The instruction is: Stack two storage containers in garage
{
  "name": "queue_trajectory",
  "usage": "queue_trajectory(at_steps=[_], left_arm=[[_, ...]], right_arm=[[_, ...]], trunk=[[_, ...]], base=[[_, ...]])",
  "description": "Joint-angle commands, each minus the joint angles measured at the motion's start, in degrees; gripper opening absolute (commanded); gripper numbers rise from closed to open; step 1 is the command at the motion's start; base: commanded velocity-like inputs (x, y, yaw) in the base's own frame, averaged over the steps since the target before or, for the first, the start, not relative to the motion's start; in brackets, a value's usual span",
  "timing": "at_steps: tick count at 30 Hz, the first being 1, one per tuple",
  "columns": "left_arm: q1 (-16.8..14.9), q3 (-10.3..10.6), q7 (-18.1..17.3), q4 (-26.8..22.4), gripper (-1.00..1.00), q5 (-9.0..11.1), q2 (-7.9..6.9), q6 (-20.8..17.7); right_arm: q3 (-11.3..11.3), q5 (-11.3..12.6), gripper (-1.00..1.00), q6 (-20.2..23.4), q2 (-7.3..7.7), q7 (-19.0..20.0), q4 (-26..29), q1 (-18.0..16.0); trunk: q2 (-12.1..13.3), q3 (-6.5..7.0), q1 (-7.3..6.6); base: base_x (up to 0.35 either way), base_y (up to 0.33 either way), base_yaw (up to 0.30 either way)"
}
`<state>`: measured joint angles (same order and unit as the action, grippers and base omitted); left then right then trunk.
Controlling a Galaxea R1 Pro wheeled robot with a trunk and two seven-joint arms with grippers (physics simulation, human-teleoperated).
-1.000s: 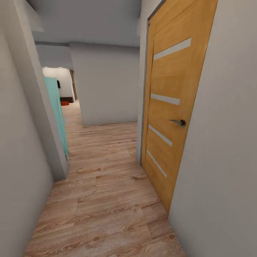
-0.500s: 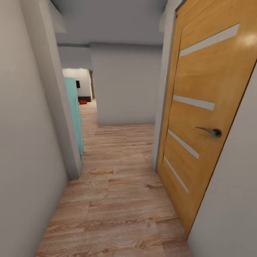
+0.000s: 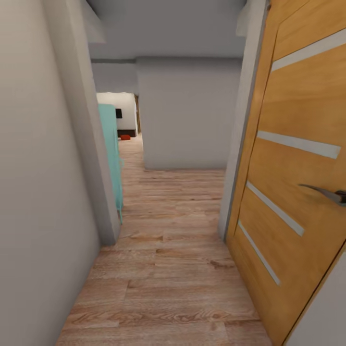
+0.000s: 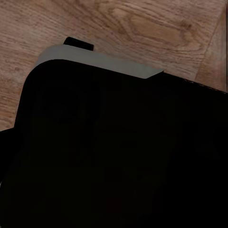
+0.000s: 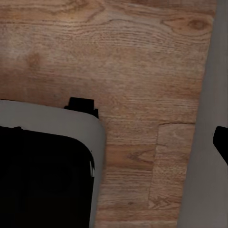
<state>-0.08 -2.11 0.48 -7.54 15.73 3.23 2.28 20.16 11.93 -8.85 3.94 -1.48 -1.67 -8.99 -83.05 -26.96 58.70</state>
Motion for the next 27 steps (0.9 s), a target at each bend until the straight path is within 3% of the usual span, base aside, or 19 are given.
queue_trajectory(at_steps=[1,27], left_arm=[[-0.01,-0.18,0.05,-0.02,1.00,0.18,0.02,0.11],[-0.01,-0.18,0.13,0.51,1.00,0.17,-0.68,-0.03]], right_arm=[[0.49,0.57,1.00,-0.35,-0.07,0.05,-0.18,-0.07],[0.59,0.11,1.00,-0.58,0.07,-0.04,-0.05,-0.07]], trunk=[[-0.02,-0.05,0.03],[-0.02,-0.05,0.03]], base=[[0.323,0.000,0.003],[0.325,0.000,0.000]])
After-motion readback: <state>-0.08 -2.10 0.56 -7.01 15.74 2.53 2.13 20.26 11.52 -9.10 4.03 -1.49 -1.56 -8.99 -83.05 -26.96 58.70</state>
